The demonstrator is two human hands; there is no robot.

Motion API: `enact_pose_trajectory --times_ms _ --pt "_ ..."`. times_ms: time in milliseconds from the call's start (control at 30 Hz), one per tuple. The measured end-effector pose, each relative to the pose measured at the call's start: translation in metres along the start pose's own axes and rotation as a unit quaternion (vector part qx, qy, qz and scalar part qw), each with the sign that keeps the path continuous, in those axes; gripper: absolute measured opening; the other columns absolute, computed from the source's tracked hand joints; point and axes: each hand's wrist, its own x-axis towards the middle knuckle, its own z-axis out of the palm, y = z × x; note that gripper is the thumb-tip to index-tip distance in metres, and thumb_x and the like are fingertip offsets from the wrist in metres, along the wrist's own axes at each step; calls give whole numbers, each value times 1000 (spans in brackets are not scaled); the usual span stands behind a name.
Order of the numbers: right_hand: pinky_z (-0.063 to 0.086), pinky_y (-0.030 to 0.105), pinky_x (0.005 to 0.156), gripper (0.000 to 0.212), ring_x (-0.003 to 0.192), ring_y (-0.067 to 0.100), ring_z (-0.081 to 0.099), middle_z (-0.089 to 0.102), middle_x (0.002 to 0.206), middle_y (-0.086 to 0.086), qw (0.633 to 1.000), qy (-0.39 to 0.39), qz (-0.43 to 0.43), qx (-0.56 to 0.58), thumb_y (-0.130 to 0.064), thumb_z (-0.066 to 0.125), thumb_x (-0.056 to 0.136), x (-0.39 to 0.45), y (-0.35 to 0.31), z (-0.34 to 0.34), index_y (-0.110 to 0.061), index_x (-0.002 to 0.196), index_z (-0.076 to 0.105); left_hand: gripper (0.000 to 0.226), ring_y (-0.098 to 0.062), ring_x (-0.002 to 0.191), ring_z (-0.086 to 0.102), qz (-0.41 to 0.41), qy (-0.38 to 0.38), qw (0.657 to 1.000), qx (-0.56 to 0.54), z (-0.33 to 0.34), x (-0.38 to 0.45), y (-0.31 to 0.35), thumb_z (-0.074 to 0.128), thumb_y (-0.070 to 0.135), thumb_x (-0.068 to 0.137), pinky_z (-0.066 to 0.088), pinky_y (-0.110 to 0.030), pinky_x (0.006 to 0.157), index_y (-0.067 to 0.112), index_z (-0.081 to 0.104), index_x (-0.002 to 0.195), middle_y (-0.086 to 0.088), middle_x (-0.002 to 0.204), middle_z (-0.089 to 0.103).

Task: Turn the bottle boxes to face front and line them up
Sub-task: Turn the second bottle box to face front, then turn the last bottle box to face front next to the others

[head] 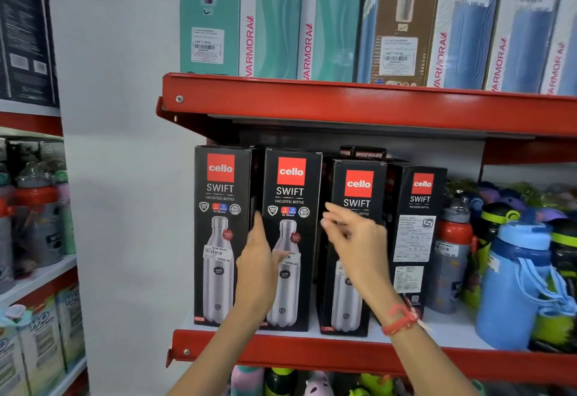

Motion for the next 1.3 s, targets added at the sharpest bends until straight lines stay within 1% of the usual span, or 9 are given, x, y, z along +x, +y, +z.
enact_pose_trajectory --times_ms 100,200,300,467,667,833,1033,1167,1300 --pt "51 5 70 19 74 1 67 77 93 1 986 166 -32 11 -14 65 89 2 15 -31 -17 107 73 74 -28 132 44 91 105 986 93 7 -5 15 62 0 86 44 -35 98 10 22 147 -14 154 28" --pt "43 16 81 27 100 17 56 67 113 10 968 241 2 -68 -11 63 88 8 44 -52 -11 115 65 54 -31 129 44 192 163 961 110 24 -8 41 64 5 87 40 -40 108 3 41 137 -17 138 48" --pt "39 46 93 66 120 35 37 42 136 20 959 195 117 -170 -22 74 78 11 69 -55 -17 136 45 43 -22 116 50 208 123 969 59 48 -14 66 62 3 88 36 -26 102 6 50 130 -11 124 57" --pt "40 56 95 119 127 47 38 36 142 26 961 91 238 -111 -35 83 69 12 90 -61 -27 152 -2 34 -11 108 53 170 34 985 -27 81 -24 90 50 11 94 44 -27 93 18 50 127 2 117 57" --pt "46 43 100 115 121 29 55 60 132 6 979 69 192 -10 -35 89 59 4 108 -99 -31 149 17 32 -6 95 59 133 15 990 -31 97 -31 101 51 7 93 47 -26 89 12 55 125 0 111 65" --pt "46 33 97 108 110 6 59 61 111 -24 987 26 116 104 -32 92 57 -7 95 -147 -42 143 27 55 -18 120 55 85 -78 993 -26 108 -34 115 63 22 88 43 -31 102 11 43 137 -7 135 57" --pt "53 35 90 101 111 12 65 70 119 -7 966 -107 83 222 -15 89 59 8 88 -187 -53 138 37 95 -9 121 54 47 -222 963 -147 115 -34 126 78 29 74 42 -12 90 26 18 146 9 130 59" --pt "53 46 95 106 118 12 62 65 128 -13 941 -214 116 235 -17 84 64 18 94 -196 -56 143 24 94 -14 119 55 25 -180 973 -140 125 -42 129 80 29 71 46 -32 97 25 20 143 6 129 60" --pt "58 29 72 97 119 4 59 51 143 -18 933 -251 125 227 -10 75 80 30 103 -189 -57 144 19 97 -25 112 58 -6 -131 986 -106 143 -45 131 76 26 77 48 -37 92 24 9 147 -5 127 61"
